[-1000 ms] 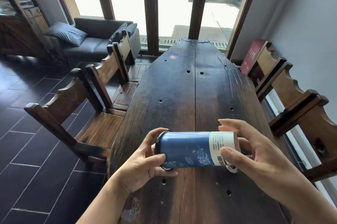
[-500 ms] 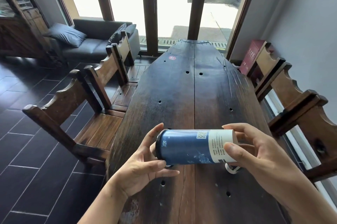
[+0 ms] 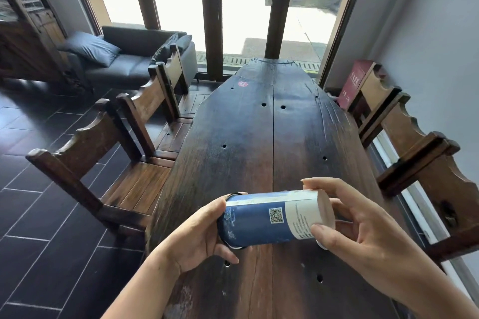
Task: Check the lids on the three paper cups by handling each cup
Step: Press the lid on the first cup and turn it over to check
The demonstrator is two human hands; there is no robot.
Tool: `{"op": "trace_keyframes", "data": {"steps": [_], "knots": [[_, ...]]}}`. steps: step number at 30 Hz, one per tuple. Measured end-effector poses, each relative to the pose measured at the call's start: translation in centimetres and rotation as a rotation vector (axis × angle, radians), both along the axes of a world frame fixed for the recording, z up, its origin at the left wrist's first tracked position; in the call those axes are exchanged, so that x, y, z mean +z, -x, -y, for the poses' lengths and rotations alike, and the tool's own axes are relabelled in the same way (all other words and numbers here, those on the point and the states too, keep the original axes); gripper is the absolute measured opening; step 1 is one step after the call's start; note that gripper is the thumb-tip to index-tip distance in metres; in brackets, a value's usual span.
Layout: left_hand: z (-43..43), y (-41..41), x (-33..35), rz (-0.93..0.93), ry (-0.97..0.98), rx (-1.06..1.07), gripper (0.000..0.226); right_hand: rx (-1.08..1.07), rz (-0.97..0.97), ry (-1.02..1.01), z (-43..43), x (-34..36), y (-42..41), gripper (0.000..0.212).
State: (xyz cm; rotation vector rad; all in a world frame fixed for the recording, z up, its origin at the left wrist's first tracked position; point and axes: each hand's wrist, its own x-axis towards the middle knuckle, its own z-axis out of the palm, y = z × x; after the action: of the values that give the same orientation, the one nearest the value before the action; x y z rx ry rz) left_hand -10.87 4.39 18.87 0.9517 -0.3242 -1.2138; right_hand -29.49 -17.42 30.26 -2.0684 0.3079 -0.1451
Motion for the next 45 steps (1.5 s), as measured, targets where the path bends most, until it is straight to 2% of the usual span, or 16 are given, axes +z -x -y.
{"op": "trace_keyframes", "data": {"steps": [13, 17, 20, 25, 29, 32, 35, 37, 39, 41, 45], "knots": [[-0.4, -0.1, -0.4, 0.1, 0.049, 0.125, 0.084, -0.158, -0.075, -0.085, 1.1, -1.0, -0.9, 0.064], [-0.4, -0.2, -0.2, 0.12, 0.033, 0.138, 0.084, -0.129, -0.098, -0.049, 1.3, -1.8, -1.0, 0.051], [-0.4, -0.6, 0.2, 0.177, 0.021, 0.167, 0.074, -0.087, -0.122, -0.082, 1.0, -2.5, -1.1, 0.044], [0.1, -1.7, 1.5, 0.253, -0.001, 0.216, 0.07, -0.048, -0.149, -0.177, 0.4, -4.4, -0.8, 0.063], [1.5, -1.7, 2.4, 0.288, -0.036, 0.306, 0.068, 0.013, -0.206, -0.281, -0.6, -5.9, -0.8, 0.066], [2.9, -0.7, 2.7, 0.293, -0.064, 0.372, 0.073, 0.029, -0.233, -0.282, -1.4, -7.2, -1.1, 0.069], [3.8, -0.2, 3.1, 0.267, -0.064, 0.424, 0.095, 0.015, -0.227, -0.356, -2.1, -7.9, -1.3, 0.063], [4.0, 0.2, 3.4, 0.238, -0.044, 0.436, 0.09, -0.002, -0.194, -0.428, -2.2, -8.1, -1.2, 0.061], [4.1, 0.9, 3.7, 0.188, -0.015, 0.409, 0.085, -0.005, -0.15, -0.509, -2.1, -8.1, -1.1, 0.063], [3.9, 1.5, 3.7, 0.154, 0.023, 0.334, 0.095, 0.003, -0.111, -0.584, -2.0, -8.0, -0.9, 0.067], [3.4, 2.5, 3.8, 0.197, 0.008, 0.215, 0.087, 0.014, -0.085, -0.63, -1.9, -7.9, -0.8, 0.073]]}}
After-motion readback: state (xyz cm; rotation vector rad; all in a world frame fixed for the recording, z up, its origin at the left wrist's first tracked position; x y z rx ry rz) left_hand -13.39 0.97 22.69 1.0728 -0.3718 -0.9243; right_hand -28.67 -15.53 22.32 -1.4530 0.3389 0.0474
